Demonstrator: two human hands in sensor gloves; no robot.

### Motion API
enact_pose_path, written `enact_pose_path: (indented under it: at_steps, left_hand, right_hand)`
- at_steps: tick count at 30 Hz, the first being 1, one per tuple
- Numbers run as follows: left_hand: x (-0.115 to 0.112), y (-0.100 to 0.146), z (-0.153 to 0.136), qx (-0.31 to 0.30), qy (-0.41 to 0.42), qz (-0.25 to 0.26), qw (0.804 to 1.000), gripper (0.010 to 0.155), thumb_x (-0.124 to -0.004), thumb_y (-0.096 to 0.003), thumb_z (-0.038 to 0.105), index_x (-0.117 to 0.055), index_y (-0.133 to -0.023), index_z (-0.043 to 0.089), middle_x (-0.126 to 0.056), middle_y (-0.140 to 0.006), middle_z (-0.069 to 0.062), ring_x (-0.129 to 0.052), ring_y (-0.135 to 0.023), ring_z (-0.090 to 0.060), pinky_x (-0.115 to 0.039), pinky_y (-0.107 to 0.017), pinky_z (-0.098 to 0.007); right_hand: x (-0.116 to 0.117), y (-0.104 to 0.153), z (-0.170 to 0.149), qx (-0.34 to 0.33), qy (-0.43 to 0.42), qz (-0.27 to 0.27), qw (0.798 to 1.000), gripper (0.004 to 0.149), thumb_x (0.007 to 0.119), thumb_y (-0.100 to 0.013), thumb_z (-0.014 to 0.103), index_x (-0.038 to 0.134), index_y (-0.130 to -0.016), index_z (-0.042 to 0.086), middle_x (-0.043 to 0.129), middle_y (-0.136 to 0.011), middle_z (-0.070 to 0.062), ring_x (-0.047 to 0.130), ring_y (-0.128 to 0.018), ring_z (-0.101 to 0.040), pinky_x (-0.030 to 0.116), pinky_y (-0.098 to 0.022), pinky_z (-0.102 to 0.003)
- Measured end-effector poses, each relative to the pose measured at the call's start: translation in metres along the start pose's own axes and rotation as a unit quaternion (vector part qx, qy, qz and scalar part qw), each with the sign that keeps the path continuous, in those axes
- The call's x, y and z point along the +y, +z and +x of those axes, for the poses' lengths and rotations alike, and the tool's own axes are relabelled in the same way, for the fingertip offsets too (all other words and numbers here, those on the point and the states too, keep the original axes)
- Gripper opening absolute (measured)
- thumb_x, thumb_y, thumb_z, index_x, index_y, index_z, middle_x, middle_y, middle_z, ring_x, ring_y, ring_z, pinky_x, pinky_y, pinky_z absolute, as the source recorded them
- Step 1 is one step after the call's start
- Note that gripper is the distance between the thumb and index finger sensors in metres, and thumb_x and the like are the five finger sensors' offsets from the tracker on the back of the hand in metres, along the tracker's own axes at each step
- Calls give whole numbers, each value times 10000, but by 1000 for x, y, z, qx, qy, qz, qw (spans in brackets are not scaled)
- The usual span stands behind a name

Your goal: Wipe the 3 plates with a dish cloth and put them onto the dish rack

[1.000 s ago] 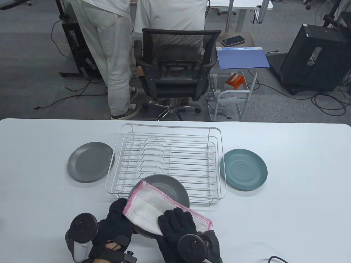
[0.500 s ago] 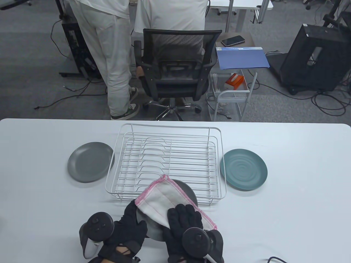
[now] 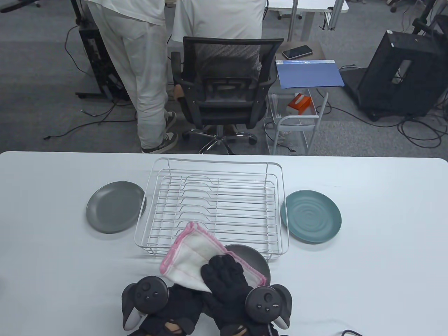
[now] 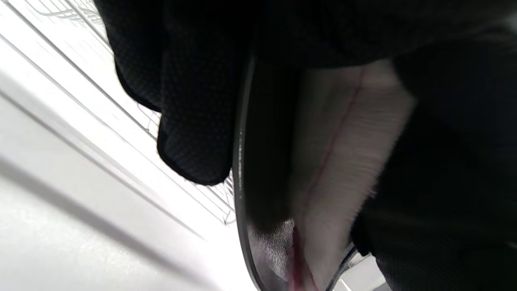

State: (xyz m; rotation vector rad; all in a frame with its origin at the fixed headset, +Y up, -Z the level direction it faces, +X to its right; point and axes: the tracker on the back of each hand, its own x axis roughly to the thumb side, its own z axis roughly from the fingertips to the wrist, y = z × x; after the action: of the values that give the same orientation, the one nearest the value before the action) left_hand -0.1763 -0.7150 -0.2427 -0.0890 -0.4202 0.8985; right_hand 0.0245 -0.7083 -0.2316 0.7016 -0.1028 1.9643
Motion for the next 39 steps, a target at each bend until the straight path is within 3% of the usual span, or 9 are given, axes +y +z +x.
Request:
enact_pose_path:
  at_steps: [9,15,19,25,34,39]
  left_hand:
    - [15,4,-9,5,13,55,998,685,-768,-510,233,-333,-1036,180,-775,-937,-116,-1140,-503,-262,-828,-616,-485]
    - [32,12,-12,10,26,130,991,672,-771,-511,232,-346,-1030,192,-773,-940,-105,-1136,-514,-281,-822,-618,-494]
    - [36,13,-13,6,7,145,989,665,-782,-502,234,-375,-1025,183,-790,-915,-123,-1141,-480,-290,-829,-596,-504]
    - [37,13,-13,9,3,144,989,661,-779,-500,233,-381,-1025,176,-792,-906,-136,-1140,-469,-295,-828,-590,-505]
    - [22,8,-6,-3,-22,96,995,669,-772,-506,242,-361,-1028,165,-775,-911,-149,-1141,-476,-275,-832,-600,-493]
    - [12,6,2,-19,-40,65,997,674,-766,-514,253,-344,-1033,166,-761,-924,-137,-1141,-491,-260,-835,-610,-482]
  right_hand:
    - [11,0,-10,53,-182,77,979,562,743,-502,385,625,-979,114,495,-1003,-180,351,-898,-322,291,-627,-501]
    - [1,1,-15,110,-111,117,981,561,731,-517,392,632,-985,100,553,-993,-189,407,-891,-327,358,-633,-537]
    - [-3,3,-16,136,-17,84,987,556,732,-513,390,640,-979,100,552,-989,-190,405,-890,-342,364,-629,-535]
    - [-13,7,-19,176,28,26,984,557,729,-513,393,631,-980,106,521,-993,-183,369,-890,-350,341,-625,-550]
    - [-27,12,-22,192,61,-70,977,565,722,-508,394,595,-986,120,435,-1003,-171,294,-885,-333,304,-622,-568]
    - [-35,12,-20,152,52,-115,980,564,725,-501,382,586,-986,127,407,-1006,-155,260,-883,-316,267,-619,-558]
